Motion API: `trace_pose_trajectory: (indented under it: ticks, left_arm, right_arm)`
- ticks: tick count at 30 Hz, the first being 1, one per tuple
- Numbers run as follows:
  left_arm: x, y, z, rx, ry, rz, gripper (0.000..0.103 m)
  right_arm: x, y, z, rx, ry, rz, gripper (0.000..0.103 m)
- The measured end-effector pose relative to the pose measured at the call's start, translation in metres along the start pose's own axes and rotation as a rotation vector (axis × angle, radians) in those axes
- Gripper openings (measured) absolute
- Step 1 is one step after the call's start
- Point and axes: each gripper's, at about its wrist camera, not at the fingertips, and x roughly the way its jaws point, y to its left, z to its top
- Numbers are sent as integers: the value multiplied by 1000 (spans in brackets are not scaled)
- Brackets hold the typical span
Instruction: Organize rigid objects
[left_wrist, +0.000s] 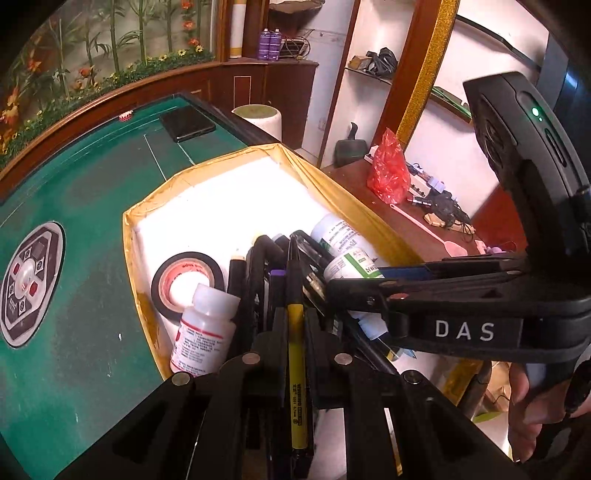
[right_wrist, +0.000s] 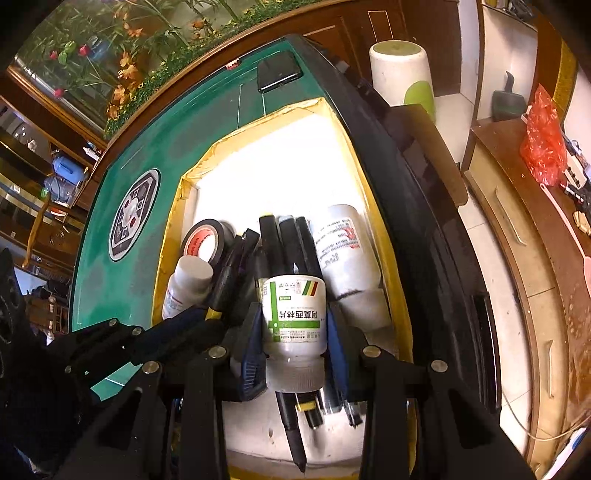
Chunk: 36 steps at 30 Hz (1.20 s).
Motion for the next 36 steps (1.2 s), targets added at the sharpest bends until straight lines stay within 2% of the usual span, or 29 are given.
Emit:
trace_pose_trajectory:
  ticks: [17,21,23,25,27,29,31,33,36]
  left_arm:
    - [0,1,0,13,-8,0,9]
    - [-3,1,-1,16,-12,-5,11]
    - [-5,1,0,19,-16,-3,17]
    - [-7,1,-1,18,-24,-7,31]
    - [-10,2,-1,17,-35,-8,40]
    - [-14,2,-1,19,-45,-9,47]
    - [-19,3,-1,21,-61,-3,64]
    - [-24,5,-2,22,-82,5,70]
    - [-31,9,-2,19,-100,13,77]
  right_arm:
    - [1,6,9,-12,-13,-10,33]
    - [-3,6,8,-2,-24,-5,38]
    - [-6,7,7,0,-30,-8,38]
    - [-8,8,7,2,-34,-6,38]
    - [-10,9,6,4,-39,-6,40]
    - [-13,10,6,7,-45,-6,47]
    - [-17,11,5,16,-55,-9,47]
    - [-21,11,5,23,-67,-11,48]
    - [-27,15,4,23,-87,-18,57]
